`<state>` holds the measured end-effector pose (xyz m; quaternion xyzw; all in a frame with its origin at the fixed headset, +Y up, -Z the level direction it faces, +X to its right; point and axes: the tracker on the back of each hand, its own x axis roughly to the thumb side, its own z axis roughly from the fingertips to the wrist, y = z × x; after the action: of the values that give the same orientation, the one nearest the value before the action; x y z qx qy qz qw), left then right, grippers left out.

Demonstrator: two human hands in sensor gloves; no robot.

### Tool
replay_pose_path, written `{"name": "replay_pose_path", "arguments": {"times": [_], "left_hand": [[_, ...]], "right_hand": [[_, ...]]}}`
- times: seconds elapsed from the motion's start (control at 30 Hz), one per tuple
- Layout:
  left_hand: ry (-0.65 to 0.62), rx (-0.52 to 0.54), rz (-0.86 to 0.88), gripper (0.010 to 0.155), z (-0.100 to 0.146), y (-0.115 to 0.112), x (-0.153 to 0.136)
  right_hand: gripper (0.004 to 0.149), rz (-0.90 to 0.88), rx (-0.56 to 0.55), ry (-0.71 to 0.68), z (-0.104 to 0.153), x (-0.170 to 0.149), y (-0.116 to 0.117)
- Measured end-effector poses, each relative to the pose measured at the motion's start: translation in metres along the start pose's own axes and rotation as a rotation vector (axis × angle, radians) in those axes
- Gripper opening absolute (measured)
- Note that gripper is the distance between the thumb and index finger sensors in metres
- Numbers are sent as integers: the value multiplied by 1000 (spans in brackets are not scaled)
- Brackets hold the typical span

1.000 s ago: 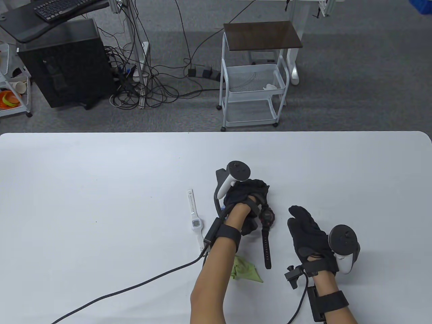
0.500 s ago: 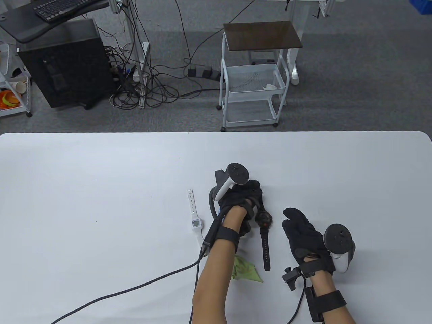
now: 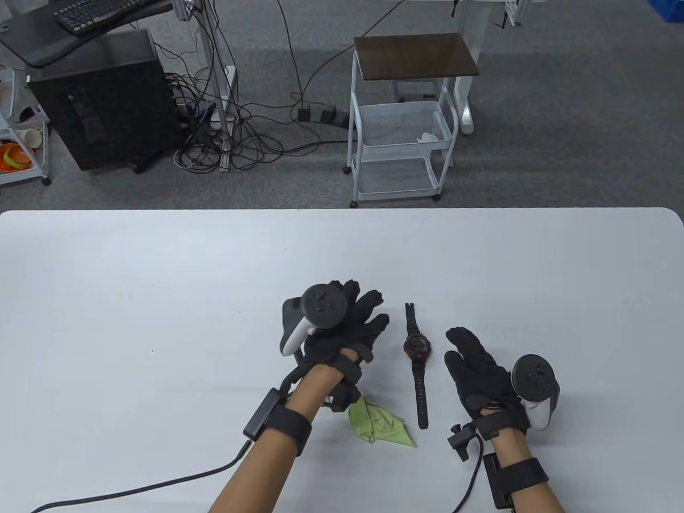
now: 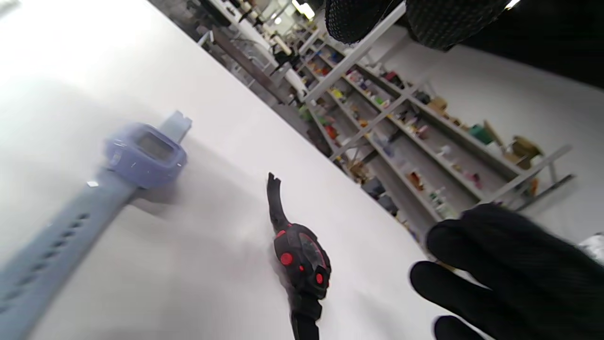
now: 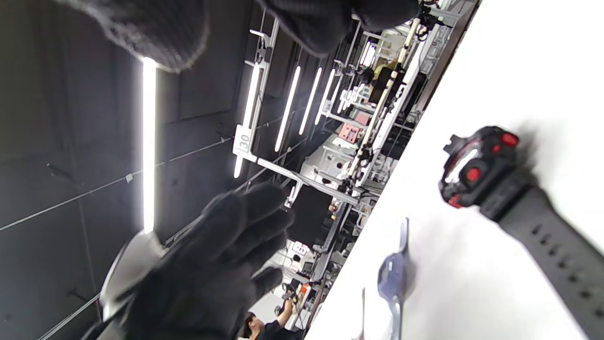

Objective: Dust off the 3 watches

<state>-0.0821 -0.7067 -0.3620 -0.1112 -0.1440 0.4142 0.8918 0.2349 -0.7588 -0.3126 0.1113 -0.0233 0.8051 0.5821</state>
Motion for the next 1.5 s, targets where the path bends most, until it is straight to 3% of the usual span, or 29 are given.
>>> {"name": "replay_pose_path", "arguments": {"times": [0.2, 0.37, 0.53, 0.77, 1.5], "left_hand": [[27, 101, 65, 69, 50, 20, -47], [-7, 212, 92, 70, 70, 28, -75], [1, 183, -36, 70, 87, 39, -88], [-17, 206, 238, 71, 88, 38, -101], [-30, 184, 223, 70, 87, 34, -102]], "right_hand": [[83, -6, -25, -17, 1, 3, -4], [83, 16, -3, -4, 2, -1, -1], [84, 15, 27, -19, 0, -1, 2], [84, 10, 60, -74, 1, 3, 7], [85, 29, 102, -50, 5, 1, 18]]}}
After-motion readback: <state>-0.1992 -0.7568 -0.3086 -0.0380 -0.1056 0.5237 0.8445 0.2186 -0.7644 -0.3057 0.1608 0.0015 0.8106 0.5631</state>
